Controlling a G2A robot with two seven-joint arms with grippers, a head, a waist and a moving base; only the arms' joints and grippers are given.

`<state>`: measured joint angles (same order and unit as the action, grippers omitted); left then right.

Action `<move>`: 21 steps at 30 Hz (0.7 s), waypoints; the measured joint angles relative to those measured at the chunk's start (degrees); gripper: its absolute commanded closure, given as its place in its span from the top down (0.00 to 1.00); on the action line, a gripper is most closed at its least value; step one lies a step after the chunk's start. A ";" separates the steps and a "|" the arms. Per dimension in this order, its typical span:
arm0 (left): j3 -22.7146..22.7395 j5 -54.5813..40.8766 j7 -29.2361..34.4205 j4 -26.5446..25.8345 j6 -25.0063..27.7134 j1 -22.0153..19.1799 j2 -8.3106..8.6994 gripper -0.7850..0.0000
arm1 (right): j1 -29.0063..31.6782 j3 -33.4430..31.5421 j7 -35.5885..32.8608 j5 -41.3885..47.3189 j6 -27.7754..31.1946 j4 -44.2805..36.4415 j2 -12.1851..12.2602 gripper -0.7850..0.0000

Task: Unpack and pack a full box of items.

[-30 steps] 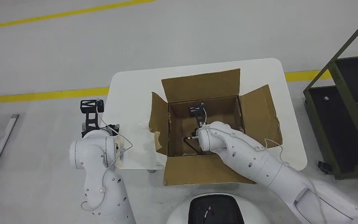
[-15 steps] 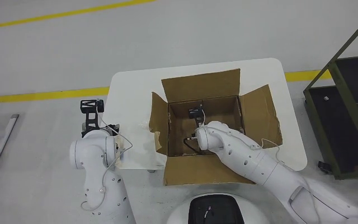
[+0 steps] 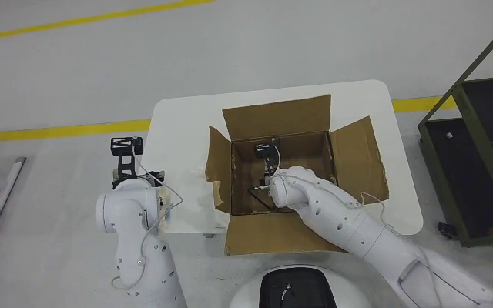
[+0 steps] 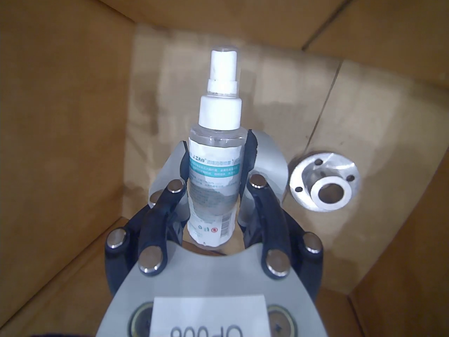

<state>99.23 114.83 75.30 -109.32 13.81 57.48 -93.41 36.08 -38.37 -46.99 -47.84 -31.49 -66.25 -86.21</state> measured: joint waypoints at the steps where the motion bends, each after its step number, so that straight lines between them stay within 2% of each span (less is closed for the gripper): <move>1: 0.00 0.00 0.00 0.00 0.00 0.00 0.00 1.00 | 1.22 -1.05 1.45 -0.83 0.93 -2.72 0.50 0.00; 5: 0.00 0.00 0.00 0.00 0.00 0.00 0.00 1.00 | 6.70 -5.41 5.30 -6.24 4.30 -13.75 2.90 0.00; 11: 0.00 0.00 0.00 0.00 0.00 0.00 0.00 1.00 | 18.53 -16.56 5.47 -12.83 9.93 -33.81 7.00 0.00; 16: 0.00 0.00 0.00 0.00 0.00 0.00 0.00 1.00 | 28.86 -27.57 8.81 -9.59 15.41 -47.26 8.96 0.00; 21: 0.00 0.00 0.00 0.00 0.00 0.00 0.00 1.00 | 35.41 -34.64 14.04 -2.37 20.17 -51.96 9.52 0.00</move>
<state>99.23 114.83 75.30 -109.32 13.81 57.48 -93.41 71.49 -73.01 -32.95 -50.21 -11.32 -118.21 -76.68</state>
